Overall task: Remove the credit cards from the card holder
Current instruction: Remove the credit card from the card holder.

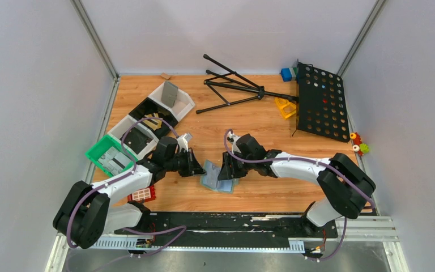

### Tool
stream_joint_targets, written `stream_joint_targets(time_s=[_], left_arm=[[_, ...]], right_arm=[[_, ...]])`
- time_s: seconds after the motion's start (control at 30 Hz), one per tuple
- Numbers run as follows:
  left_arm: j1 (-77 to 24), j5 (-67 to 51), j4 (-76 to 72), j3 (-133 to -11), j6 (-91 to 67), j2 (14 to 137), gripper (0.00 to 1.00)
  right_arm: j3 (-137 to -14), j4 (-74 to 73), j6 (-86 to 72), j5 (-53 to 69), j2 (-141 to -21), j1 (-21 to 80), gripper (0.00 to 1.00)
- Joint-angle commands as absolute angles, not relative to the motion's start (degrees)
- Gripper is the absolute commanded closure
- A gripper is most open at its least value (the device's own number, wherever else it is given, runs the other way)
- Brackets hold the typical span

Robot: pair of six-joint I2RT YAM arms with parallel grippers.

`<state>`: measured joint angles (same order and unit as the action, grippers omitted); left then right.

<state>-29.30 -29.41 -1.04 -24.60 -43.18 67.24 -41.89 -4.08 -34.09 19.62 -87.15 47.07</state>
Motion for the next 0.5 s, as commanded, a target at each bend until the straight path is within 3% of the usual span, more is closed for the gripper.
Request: stream_joint_targets(time_s=[0.0, 0.17, 0.33, 0.47], left_arm=[[-29.71, -29.99, -1.05, -26.54, -42.21, 65.93, 1.00], [-29.71, -29.84, -1.27, -26.48, -42.23, 66.33, 0.99], [-29.71, -30.07, -2.20, -25.99, -42.28, 67.83, 0.76], [-29.77, -30.30, -2.94, -25.59, -41.95, 69.23, 0.54]], right_arm=[[-40.75, -5.51, -33.26, 18.58, -85.32, 46.30, 0.63], [-39.19, -4.97, -33.33, 19.56, -84.55, 45.55, 0.81], [-38.75, -3.97, -33.08, 20.26, -85.26, 45.27, 0.96], [-38.98, -3.08, -33.04, 21.18, -86.15, 45.18, 0.99]])
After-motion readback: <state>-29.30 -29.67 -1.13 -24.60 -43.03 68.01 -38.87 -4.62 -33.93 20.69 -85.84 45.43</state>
